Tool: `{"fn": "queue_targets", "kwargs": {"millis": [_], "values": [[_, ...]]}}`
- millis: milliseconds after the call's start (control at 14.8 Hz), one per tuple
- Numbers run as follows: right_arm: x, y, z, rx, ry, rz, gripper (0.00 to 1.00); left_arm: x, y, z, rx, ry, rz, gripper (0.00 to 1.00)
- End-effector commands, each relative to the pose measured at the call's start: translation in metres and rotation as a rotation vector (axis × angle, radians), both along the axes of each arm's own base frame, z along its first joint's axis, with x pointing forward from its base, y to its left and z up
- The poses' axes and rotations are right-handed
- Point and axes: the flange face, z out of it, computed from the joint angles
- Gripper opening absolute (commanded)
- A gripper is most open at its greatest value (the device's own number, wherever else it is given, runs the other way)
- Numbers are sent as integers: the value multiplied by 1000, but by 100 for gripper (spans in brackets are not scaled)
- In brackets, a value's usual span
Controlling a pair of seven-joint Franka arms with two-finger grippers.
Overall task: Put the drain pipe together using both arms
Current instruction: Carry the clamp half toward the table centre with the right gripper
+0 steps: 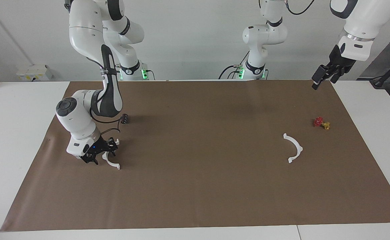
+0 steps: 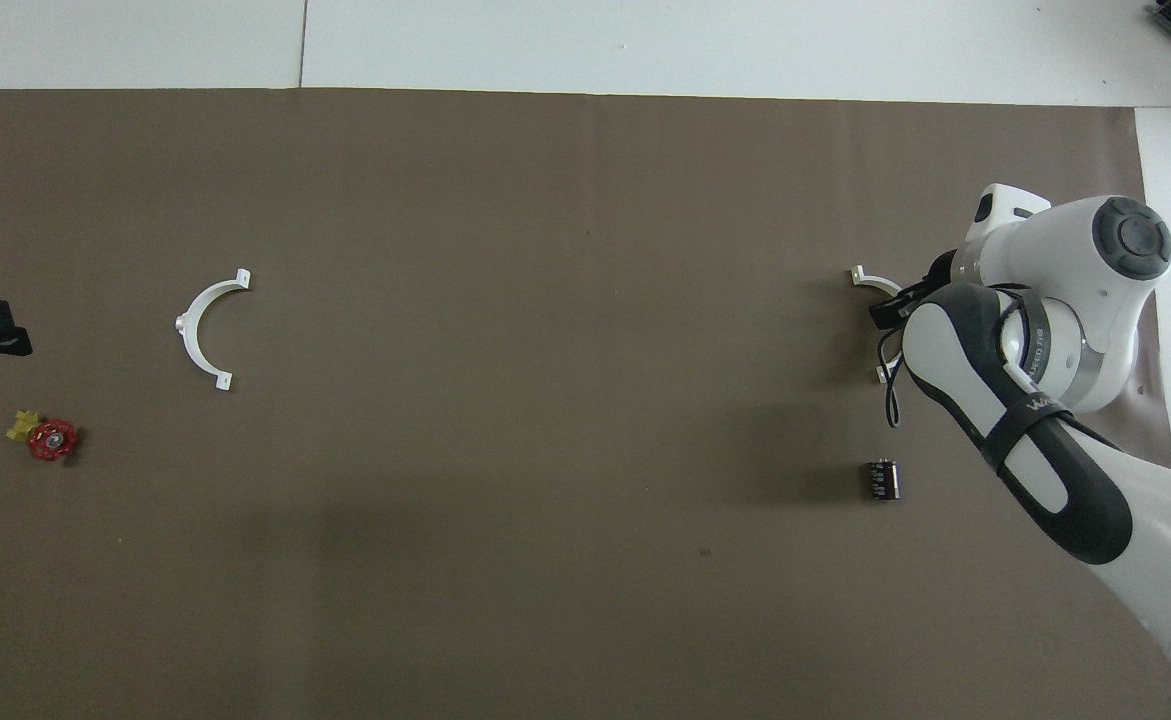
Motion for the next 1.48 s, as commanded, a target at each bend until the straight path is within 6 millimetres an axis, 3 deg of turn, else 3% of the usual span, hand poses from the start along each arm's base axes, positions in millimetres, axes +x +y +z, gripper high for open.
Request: {"fn": "queue_targets", "kwargs": {"millis": [0,67,202,337,539,674,741,876,1011,1213,1415], "values": [[-10,-5,-5,23,6,-3,65,-2,2,3,1,10,-1,100],[-10,-1,-7,25,8,-20,54,-2,2,3,1,10,-1,100],[-9,9,-8,25,8,-24,0,-3,2,4,1,9,-1,100],[-7,20,-6,14,12,-7,0,-3,2,4,1,9,-1,100],[-5,19,2,17,15,-7,0,-3,2,4,1,9,-1,100],[-3,26,25,34,48,-37,0,-3,2,4,1,7,-1,100],[-2,42,33,38,71,-47,0,-3,2,4,1,7,1,100],[-6,84,51,18,83,-63,0,-2,2,3,1,10,-1,100],[-11,130,56,-17,83,-99,0,-2,2,4,1,9,-1,100],[-34,232,57,-12,79,-145,0,-2,2,3,1,10,1,100],[-56,325,46,-47,24,-246,0,-3,2,4,1,9,-1,100]]}}
